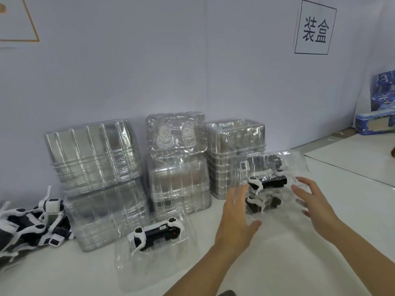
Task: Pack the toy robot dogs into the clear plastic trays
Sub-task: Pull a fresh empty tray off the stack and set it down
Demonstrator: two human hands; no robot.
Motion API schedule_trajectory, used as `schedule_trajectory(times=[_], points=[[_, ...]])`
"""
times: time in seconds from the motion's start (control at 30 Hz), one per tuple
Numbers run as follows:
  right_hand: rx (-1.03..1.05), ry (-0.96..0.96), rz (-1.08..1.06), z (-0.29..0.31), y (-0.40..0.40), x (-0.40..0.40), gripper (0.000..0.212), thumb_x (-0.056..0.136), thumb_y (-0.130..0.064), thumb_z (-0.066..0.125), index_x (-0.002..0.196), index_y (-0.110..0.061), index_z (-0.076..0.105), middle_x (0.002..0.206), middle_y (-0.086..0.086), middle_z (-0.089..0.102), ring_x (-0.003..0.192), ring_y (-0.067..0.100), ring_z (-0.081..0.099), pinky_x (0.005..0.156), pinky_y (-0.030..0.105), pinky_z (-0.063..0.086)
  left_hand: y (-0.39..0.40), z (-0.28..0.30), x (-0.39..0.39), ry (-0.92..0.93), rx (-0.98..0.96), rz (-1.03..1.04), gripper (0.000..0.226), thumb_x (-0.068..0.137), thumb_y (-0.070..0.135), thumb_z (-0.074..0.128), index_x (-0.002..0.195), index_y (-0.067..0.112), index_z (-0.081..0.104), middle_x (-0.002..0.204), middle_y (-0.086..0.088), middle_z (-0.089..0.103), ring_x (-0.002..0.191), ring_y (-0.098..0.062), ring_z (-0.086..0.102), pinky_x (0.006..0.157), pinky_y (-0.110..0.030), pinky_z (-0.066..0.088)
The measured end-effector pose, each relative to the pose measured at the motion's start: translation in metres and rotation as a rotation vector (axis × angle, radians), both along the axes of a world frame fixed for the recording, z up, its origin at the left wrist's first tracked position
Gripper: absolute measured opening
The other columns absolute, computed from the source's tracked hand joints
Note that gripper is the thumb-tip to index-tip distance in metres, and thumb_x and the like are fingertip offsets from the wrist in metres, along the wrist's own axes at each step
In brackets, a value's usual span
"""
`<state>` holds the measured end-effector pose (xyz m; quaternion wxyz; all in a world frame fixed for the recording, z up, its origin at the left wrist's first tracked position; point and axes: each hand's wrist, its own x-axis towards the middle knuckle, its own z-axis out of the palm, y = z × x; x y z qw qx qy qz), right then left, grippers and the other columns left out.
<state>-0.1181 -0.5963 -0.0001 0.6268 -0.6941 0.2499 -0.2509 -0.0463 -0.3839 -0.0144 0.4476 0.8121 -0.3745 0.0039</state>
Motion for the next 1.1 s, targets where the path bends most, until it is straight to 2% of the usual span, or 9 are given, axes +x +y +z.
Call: schedule_trajectory(times=[0.13, 0.4, 0.5, 0.57, 0.63, 0.73, 0.83, 0.97, 1.1], points=[[0.032, 0.026, 0.008, -0.005, -0.008, 0.000, 0.041, 0.094, -0.036, 0.065, 0.129, -0.046, 0.046, 0.130, -0.002, 0.053, 0.124, 0.026, 0.050, 0.102, 0.042, 0.037, 0.001, -0.001, 0.000, -0.008, 0.013, 0.014, 0.084, 0.087, 0.027, 0.078, 0.150, 0.040, 0.024, 0.157, 0.011, 0.020, 0.134, -0.019, 0.044, 0.108, -0.036, 0.045], [0.087, 0.090, 0.014, -0.010, -0.012, -0.001, 0.042, 0.100, -0.039, 0.054, 0.140, -0.028, 0.047, 0.138, 0.000, 0.052, 0.122, 0.027, 0.050, 0.102, 0.044, 0.037, 0.009, -0.003, -0.002, -0.048, 0.029, 0.005, 0.071, 0.086, 0.051, 0.071, 0.143, 0.039, 0.031, 0.147, 0.015, 0.027, 0.122, -0.006, 0.046, 0.100, -0.032, 0.047], [0.171, 0.003, -0.133, 0.001, -0.021, 0.002, 0.037, 0.101, -0.038, 0.044, 0.131, -0.018, 0.054, 0.134, 0.009, 0.058, 0.105, 0.029, 0.055, 0.085, 0.040, 0.040, 0.005, 0.008, -0.003, -0.050, -0.101, 0.058, 0.054, 0.088, 0.061, 0.054, 0.133, 0.034, 0.040, 0.131, 0.019, 0.036, 0.112, 0.005, 0.044, 0.090, -0.020, 0.043], [0.149, -0.045, -0.269, 0.015, -0.030, 0.008, 0.041, 0.103, -0.035, 0.041, 0.137, -0.015, 0.051, 0.138, 0.011, 0.056, 0.118, 0.034, 0.054, 0.097, 0.045, 0.039, 0.002, 0.017, 0.000, -0.063, -0.159, 0.114, 0.048, 0.091, 0.058, 0.054, 0.128, 0.033, 0.038, 0.124, 0.019, 0.036, 0.108, 0.008, 0.040, 0.086, -0.014, 0.037], [0.093, -0.065, -0.310, 0.035, -0.038, 0.016, 0.042, 0.103, -0.037, 0.043, 0.140, -0.017, 0.049, 0.140, 0.008, 0.054, 0.125, 0.035, 0.051, 0.103, 0.047, 0.036, -0.004, 0.029, 0.008, -0.002, -0.199, 0.167, 0.061, 0.092, 0.056, 0.058, 0.140, 0.030, 0.032, 0.135, 0.015, 0.034, 0.115, 0.007, 0.036, 0.099, -0.021, 0.038], [0.012, 0.001, -0.143, 0.066, -0.041, 0.031, 0.044, 0.102, -0.047, 0.046, 0.138, -0.021, 0.048, 0.130, 0.001, 0.056, 0.113, 0.031, 0.056, 0.096, 0.046, 0.040, -0.015, 0.061, 0.020, 0.289, -0.224, 0.186, 0.095, 0.090, 0.061, 0.061, 0.160, 0.027, 0.006, 0.165, 0.007, 0.013, 0.147, -0.016, 0.023, 0.119, -0.043, 0.027], [-0.071, 0.097, -0.010, 0.085, -0.037, 0.041, 0.032, 0.102, -0.046, 0.050, 0.123, -0.022, 0.054, 0.119, 0.003, 0.063, 0.097, 0.030, 0.064, 0.090, 0.043, 0.046, -0.023, 0.080, 0.031, 0.470, -0.171, 0.111, 0.093, 0.092, 0.061, 0.059, 0.161, 0.024, 0.009, 0.167, 0.000, 0.016, 0.152, -0.025, 0.022, 0.120, -0.048, 0.024], [-0.090, 0.022, -0.030, 0.076, -0.034, 0.033, 0.017, 0.103, -0.032, 0.052, 0.116, -0.024, 0.058, 0.121, 0.003, 0.066, 0.102, 0.032, 0.065, 0.087, 0.041, 0.045, -0.020, 0.069, 0.024, 0.388, -0.209, 0.026, 0.084, 0.094, 0.053, 0.062, 0.160, 0.027, 0.017, 0.162, 0.005, 0.030, 0.147, -0.020, 0.031, 0.119, -0.046, 0.029], [-0.003, -0.095, -0.065, 0.054, -0.025, 0.017, 0.028, 0.102, -0.038, 0.046, 0.125, -0.023, 0.053, 0.119, -0.002, 0.067, 0.106, 0.028, 0.063, 0.088, 0.044, 0.042, -0.014, 0.049, 0.013, 0.284, -0.253, -0.029, 0.090, 0.090, 0.042, 0.072, 0.159, 0.038, 0.014, 0.159, 0.016, 0.032, 0.145, -0.005, 0.029, 0.118, -0.035, 0.028]])
